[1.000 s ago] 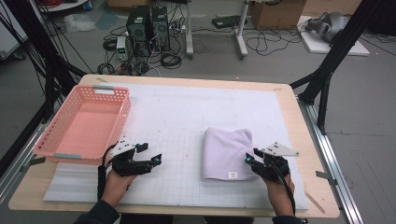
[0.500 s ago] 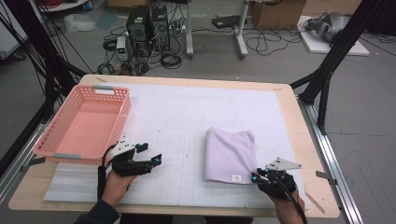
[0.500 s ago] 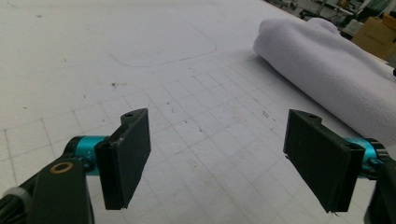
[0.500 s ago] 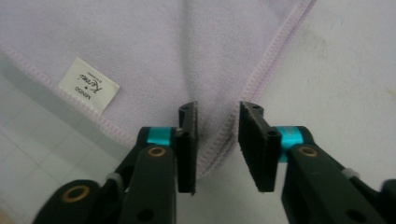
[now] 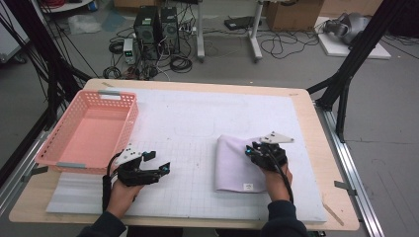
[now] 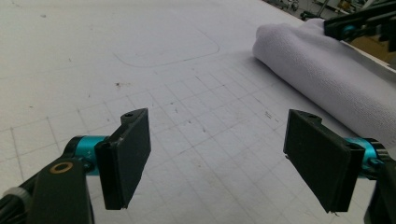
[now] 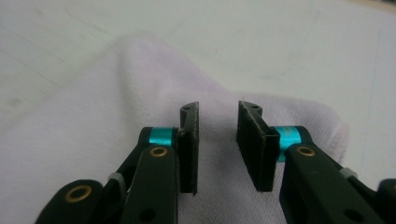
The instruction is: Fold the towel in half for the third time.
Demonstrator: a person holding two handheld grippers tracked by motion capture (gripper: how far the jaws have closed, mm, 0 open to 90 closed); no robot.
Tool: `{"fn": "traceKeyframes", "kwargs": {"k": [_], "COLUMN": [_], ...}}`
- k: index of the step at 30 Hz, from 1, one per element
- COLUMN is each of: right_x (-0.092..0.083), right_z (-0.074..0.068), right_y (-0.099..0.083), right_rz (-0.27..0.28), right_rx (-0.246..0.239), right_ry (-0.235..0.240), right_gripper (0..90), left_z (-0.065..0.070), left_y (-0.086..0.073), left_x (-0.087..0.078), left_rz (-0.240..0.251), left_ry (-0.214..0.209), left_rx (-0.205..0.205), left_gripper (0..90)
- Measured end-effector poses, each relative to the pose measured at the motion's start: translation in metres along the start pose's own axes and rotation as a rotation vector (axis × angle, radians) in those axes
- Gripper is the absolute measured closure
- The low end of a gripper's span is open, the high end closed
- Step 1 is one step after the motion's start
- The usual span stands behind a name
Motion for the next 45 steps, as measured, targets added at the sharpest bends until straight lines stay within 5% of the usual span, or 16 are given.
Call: {"fn": "traceKeyframes", "kwargs": {"k": [5, 8, 11, 13, 16, 20, 22, 24, 27, 30, 39, 45], "right_x": [-0.001, -0.009, -0.021, -0.034, -0.052, -0.052, -0.045, -0.045, -0.057, -0.077, -0.118, -0.117], "right_z": [0.013, 0.019, 0.022, 0.024, 0.02, 0.01, 0.009, 0.015, 0.015, 0.015, 0.025, 0.028], "right_y": [-0.013, -0.025, -0.033, -0.032, -0.033, -0.05, -0.059, -0.061, -0.06, -0.06, -0.066, -0.068], "right_rz": [-0.048, -0.041, -0.005, 0.083, 0.13, 0.027, -0.022, -0.011, -0.017, 0.047, 0.208, 0.211], "right_rx": [0.048, 0.118, 0.144, 0.159, 0.113, 0.057, 0.018, 0.075, 0.057, 0.075, 0.083, 0.069], "right_ry": [-0.099, -0.108, -0.103, -0.079, -0.045, 0.023, -0.021, -0.064, -0.104, -0.06, -0.067, -0.057], "right_gripper": [67.1, 67.2, 62.7, 57.2, 56.9, 56.9, 53.1, 46.7, 48.3, 45.8, 24.8, 20.4], "left_z": [0.0, 0.0, 0.0, 0.0, 0.0, 0.001, 0.001, 0.002, 0.0, -0.002, 0.002, 0.002], "left_y": [0.0, 0.0, 0.0, 0.0, 0.0, 0.0, 0.0, 0.0, 0.0, 0.001, 0.006, 0.008], "left_x": [-0.001, -0.002, -0.002, -0.002, -0.001, -0.001, -0.001, -0.001, -0.003, -0.003, -0.01, -0.014], "left_rz": [-0.001, -0.002, 0.001, 0.002, 0.003, -0.003, -0.005, 0.001, 0.005, 0.013, 0.06, 0.071], "left_ry": [0.002, 0.003, 0.006, 0.007, 0.009, 0.007, 0.008, 0.007, 0.008, -0.001, -0.003, -0.016], "left_rx": [0.002, 0.004, 0.004, 0.003, -0.002, 0.003, 0.005, 0.003, 0.002, -0.014, 0.016, 0.028], "left_gripper": [23.4, 23.3, 23.2, 23.1, 22.6, 22.6, 22.6, 22.6, 22.6, 22.0, 18.5, 18.3]}}
Point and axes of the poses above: each handheld gripper's, and its own axes: x roughly forward along the jaws, y roughly out of its top, z roughly to its right, the point moved 4 cm from there along x, roughly forward along the jaws
